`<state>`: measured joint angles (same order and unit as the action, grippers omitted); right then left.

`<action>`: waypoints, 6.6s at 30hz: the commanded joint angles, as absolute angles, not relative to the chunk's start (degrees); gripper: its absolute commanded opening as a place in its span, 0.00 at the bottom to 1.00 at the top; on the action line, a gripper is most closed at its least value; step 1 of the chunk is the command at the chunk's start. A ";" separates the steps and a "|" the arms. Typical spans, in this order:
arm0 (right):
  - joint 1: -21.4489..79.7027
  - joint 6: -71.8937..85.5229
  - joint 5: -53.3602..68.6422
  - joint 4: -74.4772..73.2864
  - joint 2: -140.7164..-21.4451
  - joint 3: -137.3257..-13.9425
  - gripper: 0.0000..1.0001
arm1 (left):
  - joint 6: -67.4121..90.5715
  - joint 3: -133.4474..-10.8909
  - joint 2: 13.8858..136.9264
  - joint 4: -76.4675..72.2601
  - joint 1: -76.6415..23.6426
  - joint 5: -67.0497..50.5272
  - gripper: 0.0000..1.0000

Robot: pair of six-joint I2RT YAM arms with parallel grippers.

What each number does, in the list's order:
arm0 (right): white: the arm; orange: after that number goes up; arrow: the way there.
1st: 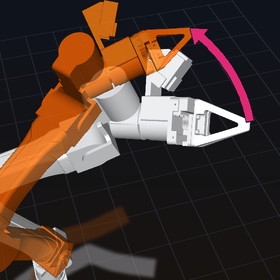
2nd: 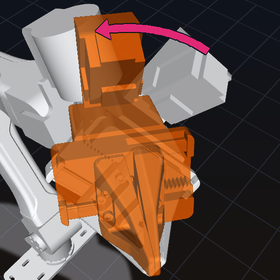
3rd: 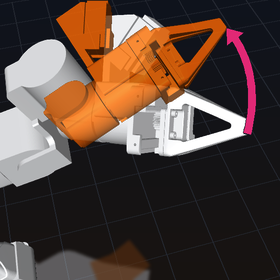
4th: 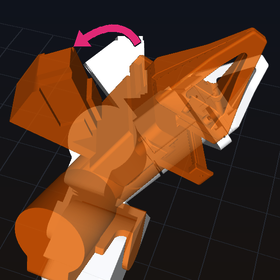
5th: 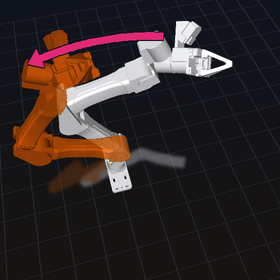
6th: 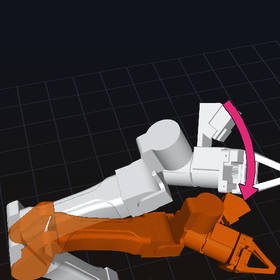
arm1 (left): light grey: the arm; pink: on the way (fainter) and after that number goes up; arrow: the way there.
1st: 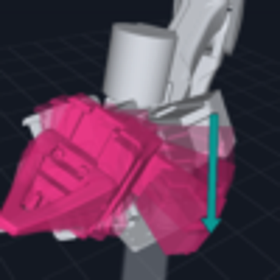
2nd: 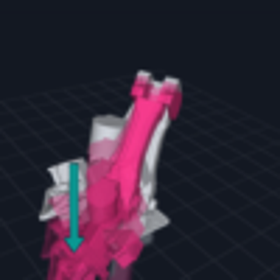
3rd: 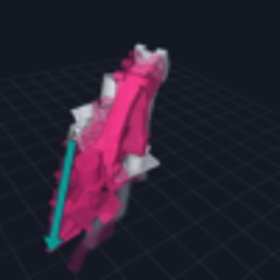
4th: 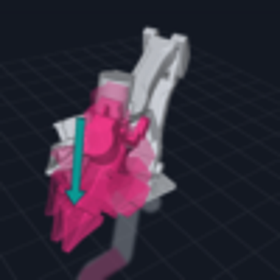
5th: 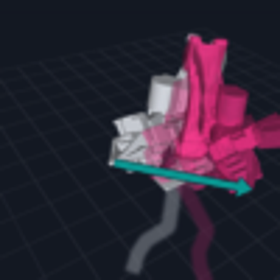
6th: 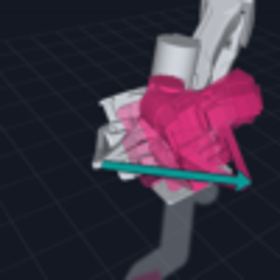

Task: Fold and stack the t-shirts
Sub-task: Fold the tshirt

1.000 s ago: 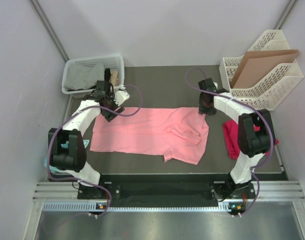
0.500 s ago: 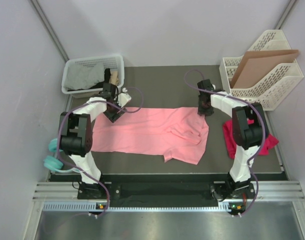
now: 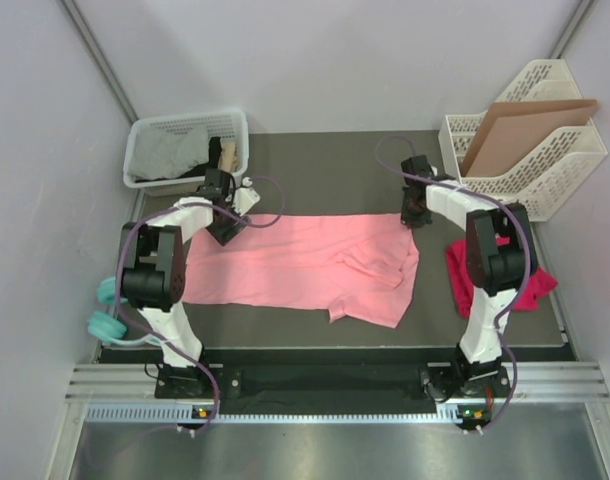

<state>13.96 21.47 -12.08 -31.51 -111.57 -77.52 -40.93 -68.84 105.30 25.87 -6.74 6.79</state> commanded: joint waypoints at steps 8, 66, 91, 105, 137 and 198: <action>9.32 20.04 -16.61 -35.59 -114.43 -86.74 0.30 | -42.89 -63.55 104.85 21.71 -4.40 7.47 0.71; 54.12 30.15 -12.04 -34.02 -76.02 -47.90 0.71 | -39.47 -39.38 66.27 40.87 -4.66 -1.84 0.74; 58.98 45.79 -19.95 -38.94 -78.66 -40.61 0.57 | -41.04 -31.82 74.09 27.78 -4.22 5.54 0.71; 56.16 42.89 -22.59 -41.40 -78.66 -44.03 0.51 | -41.75 -33.31 79.45 24.26 -3.60 4.75 0.63; 54.05 44.29 -20.13 -43.41 -74.28 -42.63 0.00 | -42.98 -31.29 75.59 25.22 -3.25 4.40 0.45; 63.72 58.27 -20.21 -55.54 -55.90 -39.63 0.00 | -40.51 -37.35 75.50 37.34 -1.58 -6.15 0.03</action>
<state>62.89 57.23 -19.40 -53.52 -58.08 -38.92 -38.98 -37.08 75.07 37.12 -2.24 -5.19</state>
